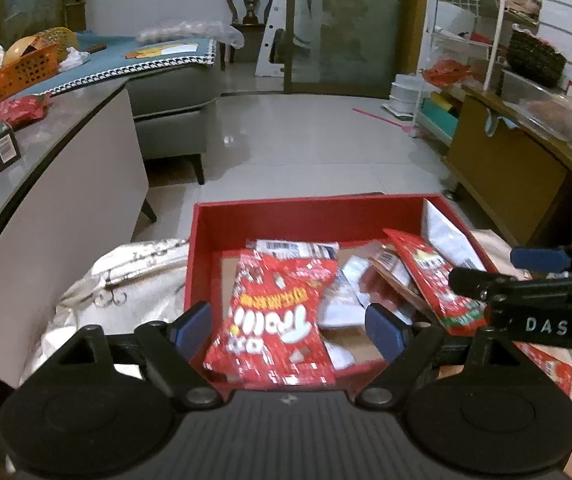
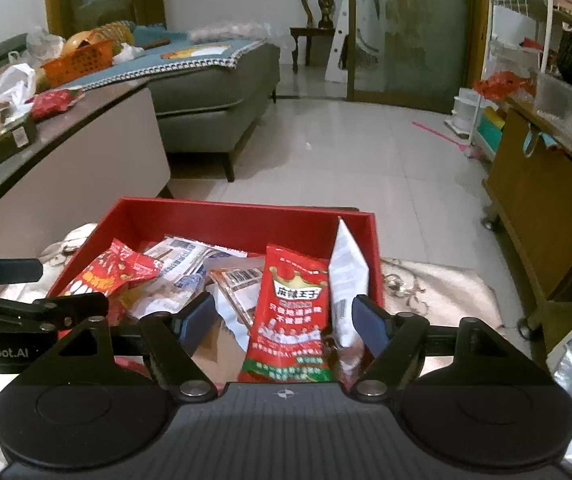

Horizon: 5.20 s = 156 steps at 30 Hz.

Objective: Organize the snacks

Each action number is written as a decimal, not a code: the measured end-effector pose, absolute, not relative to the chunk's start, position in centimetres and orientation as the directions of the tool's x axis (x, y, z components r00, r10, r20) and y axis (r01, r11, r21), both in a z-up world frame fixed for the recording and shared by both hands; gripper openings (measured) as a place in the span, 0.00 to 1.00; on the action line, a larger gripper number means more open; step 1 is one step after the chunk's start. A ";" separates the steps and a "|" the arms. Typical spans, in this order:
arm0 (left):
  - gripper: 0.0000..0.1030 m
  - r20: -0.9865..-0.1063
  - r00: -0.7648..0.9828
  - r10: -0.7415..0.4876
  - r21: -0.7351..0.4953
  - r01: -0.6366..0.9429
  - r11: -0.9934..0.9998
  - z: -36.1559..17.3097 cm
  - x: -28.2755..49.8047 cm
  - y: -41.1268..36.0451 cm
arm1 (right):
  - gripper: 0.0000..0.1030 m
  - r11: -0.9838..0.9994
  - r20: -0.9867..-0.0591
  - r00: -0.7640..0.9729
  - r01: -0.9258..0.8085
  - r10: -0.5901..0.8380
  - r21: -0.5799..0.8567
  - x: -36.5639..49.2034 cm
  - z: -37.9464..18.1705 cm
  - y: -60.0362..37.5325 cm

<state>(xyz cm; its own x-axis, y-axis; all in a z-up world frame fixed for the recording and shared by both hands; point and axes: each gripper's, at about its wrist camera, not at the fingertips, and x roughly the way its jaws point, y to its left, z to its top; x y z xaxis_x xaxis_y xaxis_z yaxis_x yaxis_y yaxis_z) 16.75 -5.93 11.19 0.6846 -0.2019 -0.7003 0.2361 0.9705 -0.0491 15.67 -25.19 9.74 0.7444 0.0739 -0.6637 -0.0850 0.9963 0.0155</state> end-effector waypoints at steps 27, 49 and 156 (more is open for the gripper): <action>0.82 -0.870 0.455 -0.192 -0.164 0.100 0.981 5.3 7.1 -8.4 | 0.84 0.994 -0.759 0.648 -0.105 0.058 -0.013 9.5 7.6 -32.4; 0.39 -0.883 0.404 -0.238 -0.129 0.278 0.952 4.6 3.7 -9.9 | 0.84 0.976 -0.838 0.540 -0.215 0.082 -0.043 12.4 2.1 -35.9; 0.74 -0.869 0.137 -0.476 -0.028 0.946 0.323 7.1 11.4 -9.7 | 0.54 0.973 -0.791 0.572 -0.195 0.217 0.126 7.7 6.3 -28.0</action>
